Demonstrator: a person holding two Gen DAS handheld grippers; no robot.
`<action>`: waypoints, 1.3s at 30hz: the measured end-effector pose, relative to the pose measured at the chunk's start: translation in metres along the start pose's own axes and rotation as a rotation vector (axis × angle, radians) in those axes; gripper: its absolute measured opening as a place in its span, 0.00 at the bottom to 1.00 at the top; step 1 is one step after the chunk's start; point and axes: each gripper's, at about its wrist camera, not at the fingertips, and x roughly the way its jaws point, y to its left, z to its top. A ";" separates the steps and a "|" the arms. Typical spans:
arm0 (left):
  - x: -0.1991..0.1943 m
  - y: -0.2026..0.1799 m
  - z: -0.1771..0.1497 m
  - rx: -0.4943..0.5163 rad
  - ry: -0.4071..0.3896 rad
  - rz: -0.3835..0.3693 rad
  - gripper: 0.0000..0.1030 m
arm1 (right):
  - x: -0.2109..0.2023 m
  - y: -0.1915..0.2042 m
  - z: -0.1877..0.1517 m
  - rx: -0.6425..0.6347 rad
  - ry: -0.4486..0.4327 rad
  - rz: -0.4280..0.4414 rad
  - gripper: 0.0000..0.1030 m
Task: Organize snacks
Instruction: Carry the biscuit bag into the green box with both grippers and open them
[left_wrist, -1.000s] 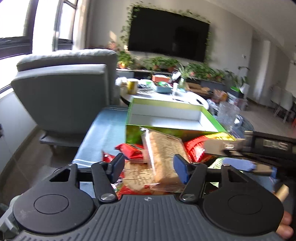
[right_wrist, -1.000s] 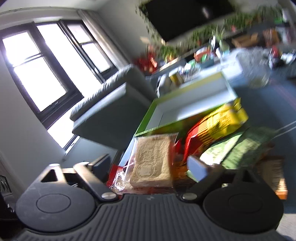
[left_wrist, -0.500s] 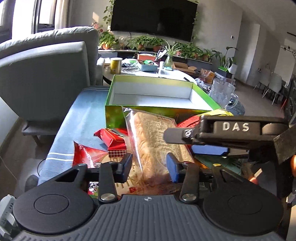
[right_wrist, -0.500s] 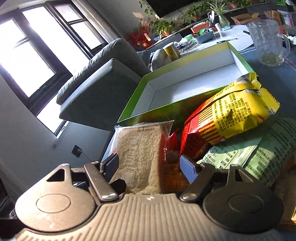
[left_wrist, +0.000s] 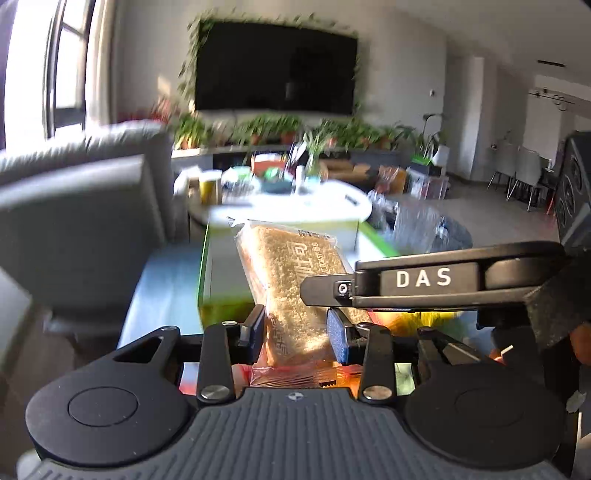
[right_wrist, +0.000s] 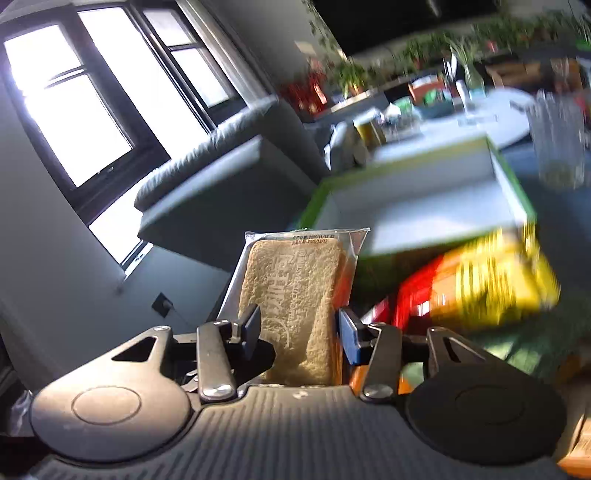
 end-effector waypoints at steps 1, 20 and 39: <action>0.004 0.002 0.008 0.001 -0.012 0.000 0.32 | -0.001 0.003 0.010 -0.012 -0.018 -0.006 0.65; 0.138 0.062 0.049 -0.012 0.085 0.009 0.34 | 0.096 -0.031 0.080 0.086 -0.015 -0.033 0.65; 0.124 0.073 0.027 -0.006 0.118 0.078 0.43 | 0.118 -0.037 0.061 0.070 0.109 -0.104 0.66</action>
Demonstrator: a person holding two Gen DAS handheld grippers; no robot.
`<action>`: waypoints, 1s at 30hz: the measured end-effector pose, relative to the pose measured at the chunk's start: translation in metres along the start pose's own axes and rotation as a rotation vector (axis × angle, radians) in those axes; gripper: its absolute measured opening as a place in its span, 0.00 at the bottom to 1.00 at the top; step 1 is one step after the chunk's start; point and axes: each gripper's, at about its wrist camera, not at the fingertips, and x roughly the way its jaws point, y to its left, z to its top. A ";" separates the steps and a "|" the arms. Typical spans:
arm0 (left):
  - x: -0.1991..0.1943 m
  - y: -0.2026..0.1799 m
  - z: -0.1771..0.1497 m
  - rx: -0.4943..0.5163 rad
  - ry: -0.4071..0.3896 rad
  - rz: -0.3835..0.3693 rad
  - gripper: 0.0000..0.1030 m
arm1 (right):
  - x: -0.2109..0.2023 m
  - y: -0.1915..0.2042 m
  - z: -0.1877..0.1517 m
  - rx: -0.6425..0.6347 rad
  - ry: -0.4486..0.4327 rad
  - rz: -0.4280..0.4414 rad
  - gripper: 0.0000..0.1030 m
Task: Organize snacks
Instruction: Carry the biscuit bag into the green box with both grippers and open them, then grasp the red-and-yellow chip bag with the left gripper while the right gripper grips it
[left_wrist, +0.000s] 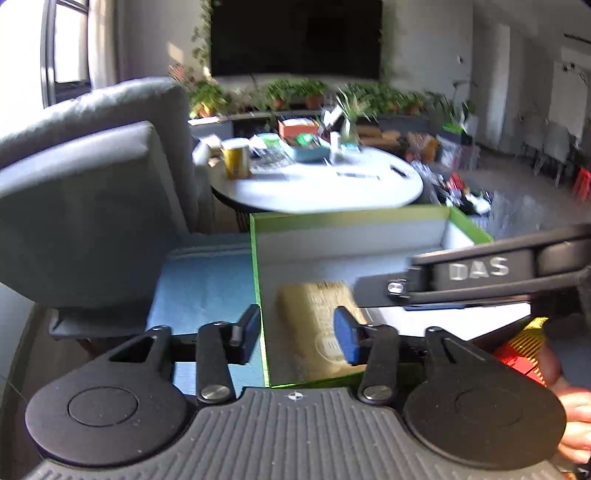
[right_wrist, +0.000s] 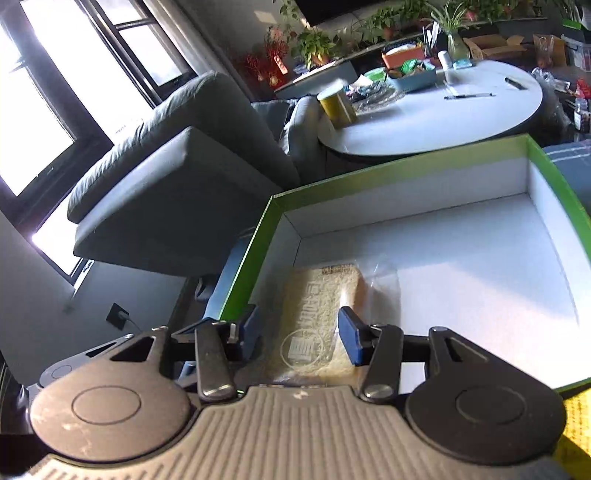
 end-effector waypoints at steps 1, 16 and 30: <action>-0.006 0.001 0.001 -0.001 -0.014 0.007 0.44 | -0.006 0.001 0.001 0.000 -0.012 0.005 0.66; -0.095 -0.017 -0.026 -0.085 -0.069 -0.001 0.55 | -0.104 0.007 -0.023 -0.059 -0.158 -0.006 0.66; -0.098 -0.079 -0.057 -0.090 0.004 -0.108 0.60 | -0.154 -0.049 -0.057 0.067 -0.212 -0.117 0.66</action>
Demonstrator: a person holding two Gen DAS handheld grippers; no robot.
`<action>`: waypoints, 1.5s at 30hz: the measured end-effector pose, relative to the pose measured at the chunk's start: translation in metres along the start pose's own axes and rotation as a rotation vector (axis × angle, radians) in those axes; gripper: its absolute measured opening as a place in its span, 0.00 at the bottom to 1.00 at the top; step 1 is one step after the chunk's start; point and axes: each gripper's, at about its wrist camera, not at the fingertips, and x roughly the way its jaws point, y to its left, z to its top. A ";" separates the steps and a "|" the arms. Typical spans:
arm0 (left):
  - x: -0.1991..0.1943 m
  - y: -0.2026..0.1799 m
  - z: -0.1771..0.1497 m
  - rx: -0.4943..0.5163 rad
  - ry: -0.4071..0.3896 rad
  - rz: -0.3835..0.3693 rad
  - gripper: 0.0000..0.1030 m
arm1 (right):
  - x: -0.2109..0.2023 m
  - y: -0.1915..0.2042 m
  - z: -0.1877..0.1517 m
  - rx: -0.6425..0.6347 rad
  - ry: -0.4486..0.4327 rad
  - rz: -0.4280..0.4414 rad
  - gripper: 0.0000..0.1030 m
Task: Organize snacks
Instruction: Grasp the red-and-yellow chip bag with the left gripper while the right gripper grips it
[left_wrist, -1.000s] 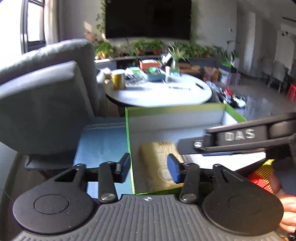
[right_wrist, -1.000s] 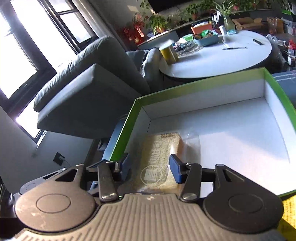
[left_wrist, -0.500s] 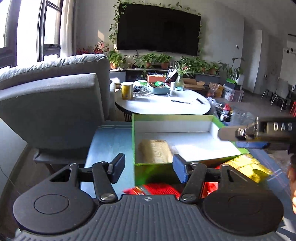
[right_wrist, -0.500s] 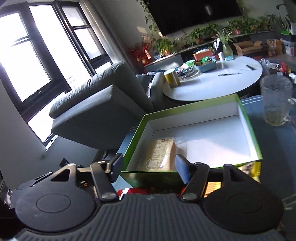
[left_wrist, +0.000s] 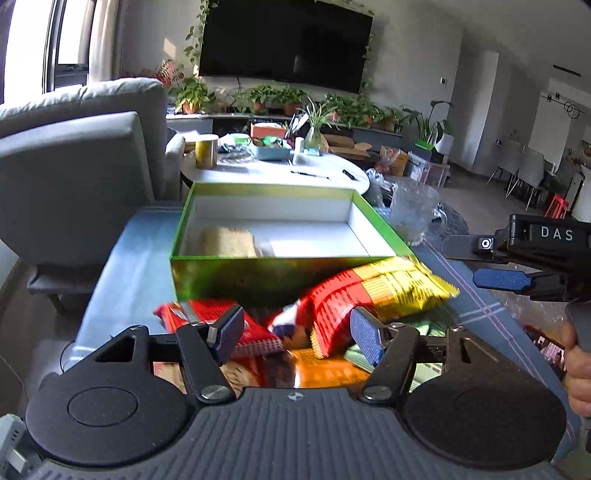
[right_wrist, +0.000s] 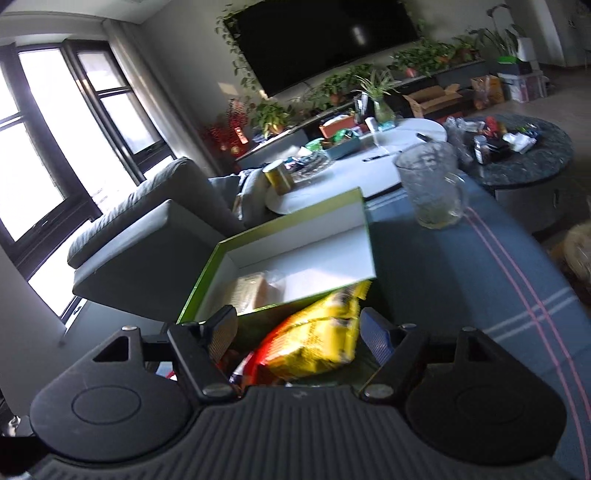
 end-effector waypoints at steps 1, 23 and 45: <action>0.002 -0.001 -0.003 -0.005 0.006 0.001 0.60 | 0.000 -0.004 -0.001 0.009 0.004 -0.005 0.66; 0.037 -0.014 -0.017 -0.026 0.110 0.038 0.60 | 0.047 -0.022 -0.006 0.066 0.125 0.016 0.42; 0.036 -0.039 -0.012 -0.025 0.092 -0.126 0.66 | -0.030 -0.073 -0.038 0.061 0.103 0.011 0.56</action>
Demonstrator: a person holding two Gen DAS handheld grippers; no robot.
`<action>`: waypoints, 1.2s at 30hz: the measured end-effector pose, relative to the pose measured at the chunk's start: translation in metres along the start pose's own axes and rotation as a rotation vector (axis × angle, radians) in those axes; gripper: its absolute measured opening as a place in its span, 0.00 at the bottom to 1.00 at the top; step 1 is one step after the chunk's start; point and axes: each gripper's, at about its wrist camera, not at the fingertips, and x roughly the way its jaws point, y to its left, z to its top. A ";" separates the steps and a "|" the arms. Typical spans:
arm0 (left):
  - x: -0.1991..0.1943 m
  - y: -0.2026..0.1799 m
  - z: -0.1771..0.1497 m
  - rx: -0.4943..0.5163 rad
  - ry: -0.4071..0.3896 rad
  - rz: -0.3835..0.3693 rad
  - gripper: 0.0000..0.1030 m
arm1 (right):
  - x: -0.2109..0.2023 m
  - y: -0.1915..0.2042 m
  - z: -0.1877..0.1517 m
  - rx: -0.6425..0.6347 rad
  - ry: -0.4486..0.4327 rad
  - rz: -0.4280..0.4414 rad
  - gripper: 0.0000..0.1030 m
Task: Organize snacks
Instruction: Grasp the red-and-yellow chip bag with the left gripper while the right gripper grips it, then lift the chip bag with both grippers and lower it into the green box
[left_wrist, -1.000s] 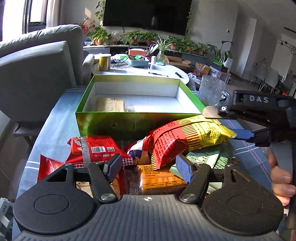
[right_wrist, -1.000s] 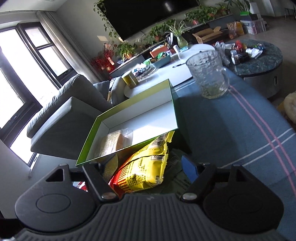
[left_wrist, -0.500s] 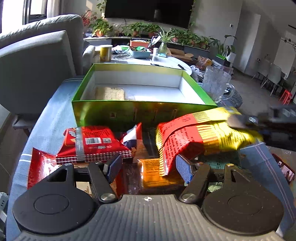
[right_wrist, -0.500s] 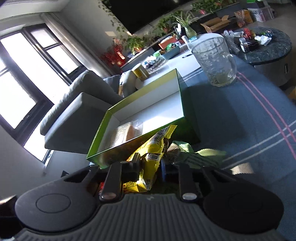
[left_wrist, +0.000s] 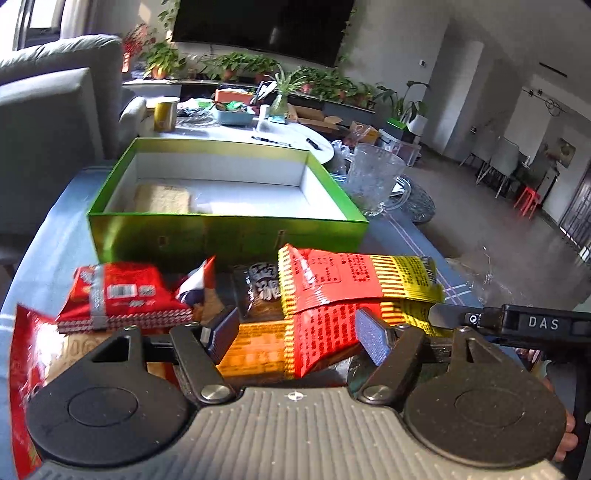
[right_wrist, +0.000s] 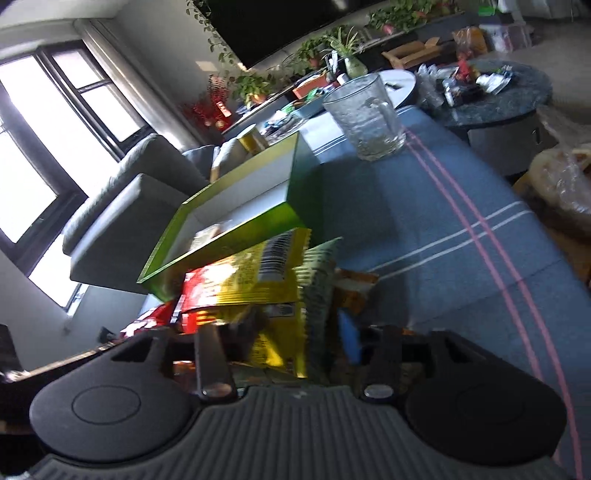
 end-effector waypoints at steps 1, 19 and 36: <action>0.004 -0.002 0.001 0.009 0.003 -0.001 0.67 | 0.000 0.000 -0.001 -0.009 -0.003 -0.002 0.56; 0.032 -0.005 -0.006 -0.010 0.049 -0.095 0.80 | 0.006 -0.005 -0.001 -0.026 -0.005 0.001 0.56; 0.025 -0.014 -0.013 0.006 0.031 -0.116 0.59 | 0.011 0.021 0.005 -0.160 -0.059 -0.056 0.58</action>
